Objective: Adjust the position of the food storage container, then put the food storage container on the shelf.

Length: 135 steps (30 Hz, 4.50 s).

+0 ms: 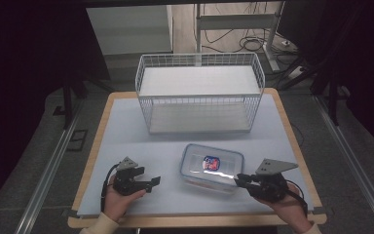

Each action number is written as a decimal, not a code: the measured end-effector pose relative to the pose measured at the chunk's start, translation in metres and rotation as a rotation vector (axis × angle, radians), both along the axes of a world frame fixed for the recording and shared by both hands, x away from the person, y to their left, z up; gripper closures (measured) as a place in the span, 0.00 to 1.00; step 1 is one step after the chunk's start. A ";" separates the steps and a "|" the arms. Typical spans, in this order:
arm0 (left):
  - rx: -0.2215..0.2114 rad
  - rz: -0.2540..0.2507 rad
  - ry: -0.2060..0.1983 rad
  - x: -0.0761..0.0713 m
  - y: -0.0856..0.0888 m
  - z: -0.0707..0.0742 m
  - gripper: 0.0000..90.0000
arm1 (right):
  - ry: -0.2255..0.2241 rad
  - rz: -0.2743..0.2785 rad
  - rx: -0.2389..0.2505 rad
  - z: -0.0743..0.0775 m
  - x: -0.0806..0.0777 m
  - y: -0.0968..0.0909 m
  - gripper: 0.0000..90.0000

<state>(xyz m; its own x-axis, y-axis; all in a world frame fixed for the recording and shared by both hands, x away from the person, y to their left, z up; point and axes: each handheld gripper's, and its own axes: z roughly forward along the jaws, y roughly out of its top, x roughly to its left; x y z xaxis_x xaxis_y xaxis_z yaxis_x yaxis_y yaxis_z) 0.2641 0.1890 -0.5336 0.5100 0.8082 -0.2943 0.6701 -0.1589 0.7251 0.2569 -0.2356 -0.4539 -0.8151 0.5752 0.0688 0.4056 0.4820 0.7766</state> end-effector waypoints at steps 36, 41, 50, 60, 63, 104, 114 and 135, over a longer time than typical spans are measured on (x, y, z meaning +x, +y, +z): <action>0.001 -0.006 0.001 0.000 0.000 -0.001 0.21 | 0.038 0.075 -0.175 -0.044 0.001 0.020 1.00; 0.003 -0.008 0.003 0.000 -0.001 -0.001 0.21 | 0.029 0.037 -0.164 -0.045 0.010 0.011 1.00; 0.005 -0.008 0.002 0.000 -0.001 -0.001 0.21 | 0.037 -0.023 -0.128 -0.047 0.025 -0.002 1.00; -0.009 0.002 -0.003 -0.001 0.000 0.001 0.20 | 0.002 -0.040 -0.070 -0.028 0.011 -0.020 1.00; -0.010 0.004 -0.004 -0.001 0.000 0.002 0.20 | 0.006 -0.084 -0.057 -0.025 0.015 -0.032 1.00; -0.142 -0.041 0.034 0.039 -0.055 0.037 0.17 | 0.072 -0.299 0.150 -0.024 0.050 -0.068 0.29; -0.188 -0.070 0.106 0.058 -0.079 0.032 0.15 | 0.047 -0.319 0.147 -0.024 0.050 -0.068 0.29; -0.293 -0.141 0.262 0.066 -0.098 0.013 0.17 | 0.081 -0.345 0.172 -0.021 0.057 -0.065 0.21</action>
